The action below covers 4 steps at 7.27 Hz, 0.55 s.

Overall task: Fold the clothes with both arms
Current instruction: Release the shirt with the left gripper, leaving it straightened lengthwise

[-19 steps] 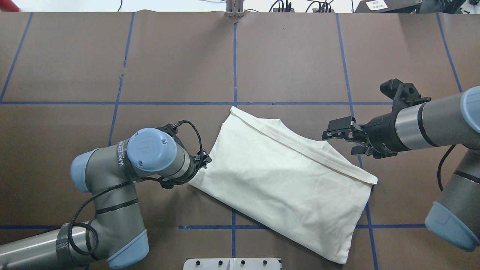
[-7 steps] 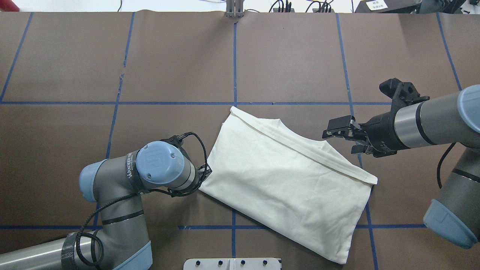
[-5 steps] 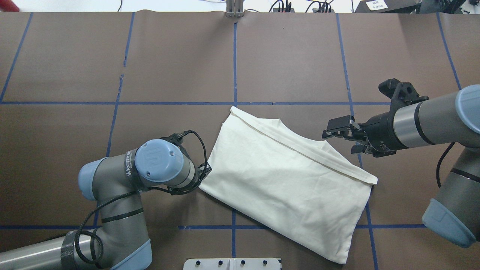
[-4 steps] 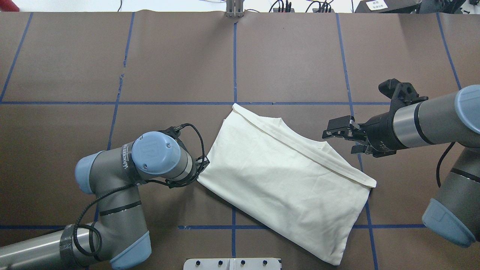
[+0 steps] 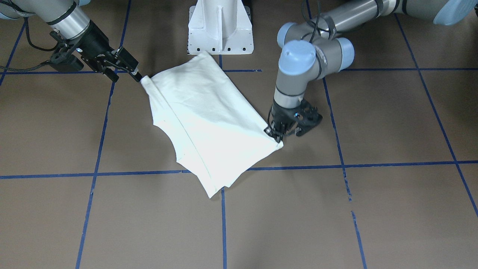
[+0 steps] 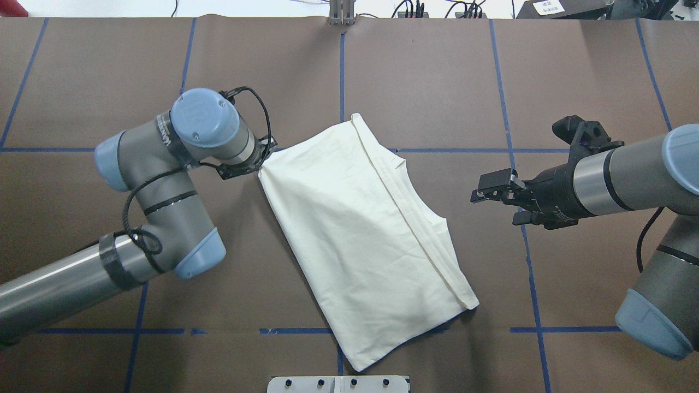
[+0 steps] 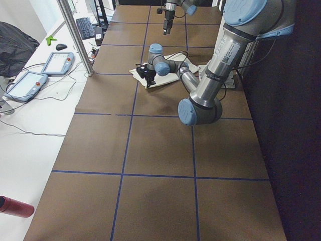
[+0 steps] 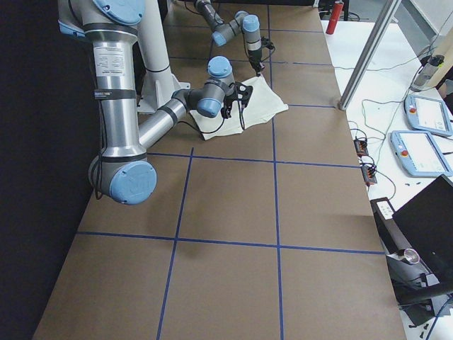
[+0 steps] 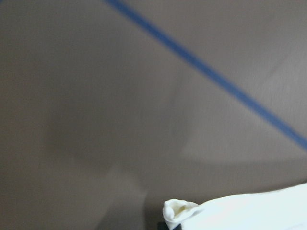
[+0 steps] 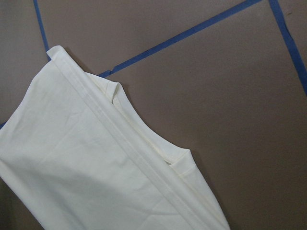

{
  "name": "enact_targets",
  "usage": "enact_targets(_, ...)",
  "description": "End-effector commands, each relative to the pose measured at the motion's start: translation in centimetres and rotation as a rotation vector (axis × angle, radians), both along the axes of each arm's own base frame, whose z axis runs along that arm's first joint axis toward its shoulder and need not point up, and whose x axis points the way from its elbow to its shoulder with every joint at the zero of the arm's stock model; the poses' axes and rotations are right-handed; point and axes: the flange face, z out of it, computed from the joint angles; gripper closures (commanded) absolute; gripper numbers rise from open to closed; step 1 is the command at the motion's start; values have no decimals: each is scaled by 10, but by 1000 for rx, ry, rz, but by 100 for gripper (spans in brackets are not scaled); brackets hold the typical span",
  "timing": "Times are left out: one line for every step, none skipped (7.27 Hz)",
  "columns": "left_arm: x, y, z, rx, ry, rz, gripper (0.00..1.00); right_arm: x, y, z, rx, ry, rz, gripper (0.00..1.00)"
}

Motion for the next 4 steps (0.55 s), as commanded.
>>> enact_targets(0,-111,-8,102,-6,-35,100,-2,-2,4,-5,7,2,0)
enact_targets(0,-131,-13,161,7,-28,100,-6,-4,7,-8,13,0,0)
enact_targets(4,-138,-19,211,17,-29,100,-7,-6,8,-9,14,-1,0)
enact_targets(5,-141,-23,252,15,-24,100,-9,-7,10,-12,18,1,0)
